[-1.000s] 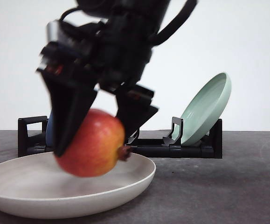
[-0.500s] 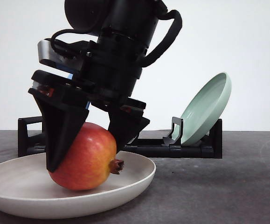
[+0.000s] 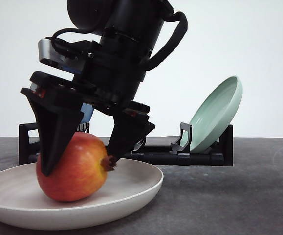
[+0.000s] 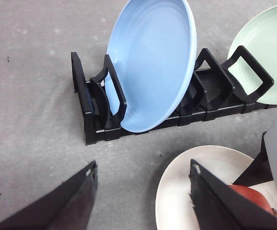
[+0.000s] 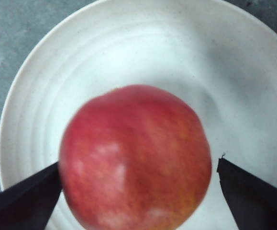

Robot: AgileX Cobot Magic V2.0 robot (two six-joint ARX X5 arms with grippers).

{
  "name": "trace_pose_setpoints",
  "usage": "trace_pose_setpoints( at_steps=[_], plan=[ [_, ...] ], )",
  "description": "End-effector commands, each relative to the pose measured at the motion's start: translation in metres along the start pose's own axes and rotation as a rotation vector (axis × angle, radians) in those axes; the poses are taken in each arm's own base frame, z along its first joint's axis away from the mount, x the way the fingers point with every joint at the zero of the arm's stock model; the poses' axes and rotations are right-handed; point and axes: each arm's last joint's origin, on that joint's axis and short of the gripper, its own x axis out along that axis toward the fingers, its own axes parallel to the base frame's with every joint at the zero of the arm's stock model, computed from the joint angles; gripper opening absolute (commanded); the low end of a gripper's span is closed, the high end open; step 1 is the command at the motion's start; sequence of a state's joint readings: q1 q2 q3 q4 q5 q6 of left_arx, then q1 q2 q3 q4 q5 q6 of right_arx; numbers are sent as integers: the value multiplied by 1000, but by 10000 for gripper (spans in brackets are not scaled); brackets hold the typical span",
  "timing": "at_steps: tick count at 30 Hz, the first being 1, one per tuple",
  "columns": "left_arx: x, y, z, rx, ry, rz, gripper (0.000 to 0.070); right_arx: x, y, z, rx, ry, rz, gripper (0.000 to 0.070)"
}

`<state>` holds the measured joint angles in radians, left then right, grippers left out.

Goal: Place pomegranate in white plate

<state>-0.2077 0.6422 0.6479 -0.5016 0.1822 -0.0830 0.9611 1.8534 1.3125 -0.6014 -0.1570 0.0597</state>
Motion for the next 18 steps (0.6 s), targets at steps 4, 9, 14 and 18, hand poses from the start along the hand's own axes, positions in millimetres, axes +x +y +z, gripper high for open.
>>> trace_pose_setpoints(
  at_steps=[4,9,14,18],
  plan=[
    [0,0,3,-3,-10,0,352,-6,5,8,-19,-70,14,650],
    [0,0,3,-3,-10,0,352,-23,1,-3,-38,-242,73,649],
    [0,0,3,-3,-10,0,353,-42,-15,-32,-30,-401,108,648],
    [0,0,3,-3,-10,0,352,-59,-32,-59,19,-456,118,648]
  ],
)
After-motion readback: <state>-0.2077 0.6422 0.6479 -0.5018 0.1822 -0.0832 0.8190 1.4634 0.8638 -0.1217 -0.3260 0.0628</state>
